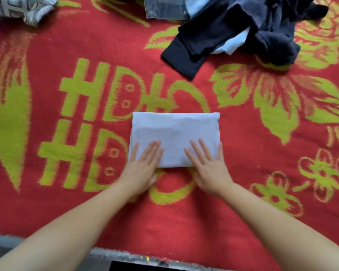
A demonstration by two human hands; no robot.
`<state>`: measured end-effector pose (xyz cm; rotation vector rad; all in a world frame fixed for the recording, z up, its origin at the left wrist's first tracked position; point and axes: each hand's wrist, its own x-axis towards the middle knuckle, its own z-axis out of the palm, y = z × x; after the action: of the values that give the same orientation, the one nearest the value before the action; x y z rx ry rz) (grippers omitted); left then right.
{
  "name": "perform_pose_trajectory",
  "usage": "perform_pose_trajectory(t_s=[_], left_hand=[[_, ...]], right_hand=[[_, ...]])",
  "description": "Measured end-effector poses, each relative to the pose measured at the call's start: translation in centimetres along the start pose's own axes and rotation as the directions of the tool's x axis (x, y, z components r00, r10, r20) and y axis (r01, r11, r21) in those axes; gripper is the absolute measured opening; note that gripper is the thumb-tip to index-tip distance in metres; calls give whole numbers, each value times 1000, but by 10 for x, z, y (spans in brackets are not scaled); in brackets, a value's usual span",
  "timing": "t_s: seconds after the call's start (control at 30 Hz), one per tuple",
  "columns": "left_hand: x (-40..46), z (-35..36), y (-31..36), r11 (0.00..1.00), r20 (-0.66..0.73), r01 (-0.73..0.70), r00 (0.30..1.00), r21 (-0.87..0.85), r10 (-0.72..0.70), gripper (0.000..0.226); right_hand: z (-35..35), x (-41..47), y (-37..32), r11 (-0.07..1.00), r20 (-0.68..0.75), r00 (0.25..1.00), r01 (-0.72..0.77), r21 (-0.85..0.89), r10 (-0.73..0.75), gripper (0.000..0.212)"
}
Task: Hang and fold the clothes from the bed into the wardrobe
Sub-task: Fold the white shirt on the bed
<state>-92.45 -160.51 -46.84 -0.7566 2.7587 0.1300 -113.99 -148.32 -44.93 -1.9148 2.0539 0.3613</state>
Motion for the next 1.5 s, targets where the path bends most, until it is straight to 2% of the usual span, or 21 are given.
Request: perform_pose_trajectory(t_s=[0.07,0.13,0.17,0.27,0.33,0.5,0.6,0.73,0.97,1.03,1.1,1.2,1.3,1.47,1.5], left_hand=[[4,-1,29,999,22,-35,999,-27,35,76],[15,5,41,998,-6,3,1000,-68,-4,63],[22,4,40,996,9,38,999,-75,-37,64],[39,9,21,996,84,92,992,-20,-90,68],[44,8,13,993,167,99,982,-67,-87,70],[41,-40,3,952,262,221,951,-210,-163,74],[20,-79,-2,931,246,265,948,-250,-204,82],[-33,-120,-9,904,158,355,933,-238,-325,75],[-166,-155,-39,835,32,523,850,-172,-526,63],[-220,-162,-46,778,-8,598,792,-191,-611,73],[-268,-165,-48,721,27,667,737,-189,-675,82],[-340,-159,-45,625,79,765,640,-154,-764,73],[-430,-146,-36,520,45,841,531,-147,-846,63],[-588,-114,16,357,40,923,366,-145,-930,57],[-631,-102,36,309,4,939,313,-154,-950,57]], right_hand=[[6,6,-21,997,31,996,-80,16,79,93],[12,23,-25,982,1,983,-184,39,184,84],[13,31,-24,978,5,979,-206,39,206,79],[15,45,-15,976,68,975,-216,41,213,70],[8,44,-11,972,102,971,-222,71,214,64],[-45,46,-8,969,77,977,-206,138,197,58],[-89,35,-14,984,84,987,-145,108,136,64],[-143,20,-41,999,36,999,30,18,-30,72],[-207,-2,-145,935,-37,940,333,-121,-340,77],[-223,-11,-189,886,-51,894,432,-166,-445,76],[-234,-22,-231,837,-58,846,511,-198,-530,75],[-241,-45,-294,751,-54,768,607,-260,-639,71],[-241,-86,-371,658,-34,684,687,-310,-729,71],[-208,-185,-496,513,22,552,788,-340,-833,74],[-195,-216,-528,469,54,514,817,-337,-856,74]])
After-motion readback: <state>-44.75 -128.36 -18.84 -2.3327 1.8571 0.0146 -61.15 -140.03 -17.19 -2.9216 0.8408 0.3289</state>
